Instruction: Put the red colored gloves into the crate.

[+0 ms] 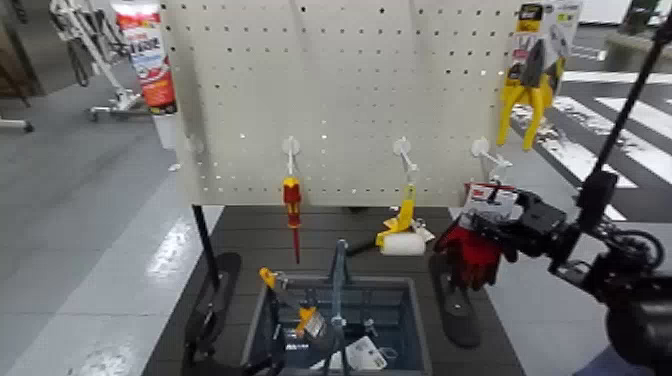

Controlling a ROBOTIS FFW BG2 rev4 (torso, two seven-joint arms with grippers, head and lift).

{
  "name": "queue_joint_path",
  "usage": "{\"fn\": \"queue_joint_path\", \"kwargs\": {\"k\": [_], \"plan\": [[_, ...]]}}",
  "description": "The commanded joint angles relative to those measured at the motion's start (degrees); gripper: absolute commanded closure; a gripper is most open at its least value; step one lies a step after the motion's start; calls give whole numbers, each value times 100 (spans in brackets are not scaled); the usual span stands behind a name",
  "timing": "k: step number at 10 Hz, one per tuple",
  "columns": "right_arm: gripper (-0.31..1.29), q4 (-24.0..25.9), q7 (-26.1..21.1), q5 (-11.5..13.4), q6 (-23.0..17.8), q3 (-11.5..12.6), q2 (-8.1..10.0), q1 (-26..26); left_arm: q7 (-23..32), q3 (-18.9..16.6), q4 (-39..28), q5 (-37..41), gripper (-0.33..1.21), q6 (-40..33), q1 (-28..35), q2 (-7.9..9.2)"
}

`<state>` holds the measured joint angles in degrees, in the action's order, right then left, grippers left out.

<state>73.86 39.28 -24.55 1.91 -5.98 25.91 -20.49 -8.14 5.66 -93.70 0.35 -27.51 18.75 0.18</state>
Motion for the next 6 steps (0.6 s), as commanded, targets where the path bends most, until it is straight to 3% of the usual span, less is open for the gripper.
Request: {"fn": "queue_joint_path", "kwargs": {"k": [1,3,4,5,6], "plan": [[0,-127,36,-49,-6,-220,28,-166,-3,14,9,0,17,0,-12,-712],[11,-127,54,-49,126,-255,37,-210,-12,14,9,0,17,0,-12,-721],[41,-127,98,-23,205,-273,46,-236,-12,23,9,-9,17,0,-12,-721],[91,-100,98,-5,293,-281,55,-254,-12,14,9,0,17,0,-12,-721],[111,-74,98,38,354,-308,64,-271,-12,14,9,-9,17,0,-12,-712]]}}
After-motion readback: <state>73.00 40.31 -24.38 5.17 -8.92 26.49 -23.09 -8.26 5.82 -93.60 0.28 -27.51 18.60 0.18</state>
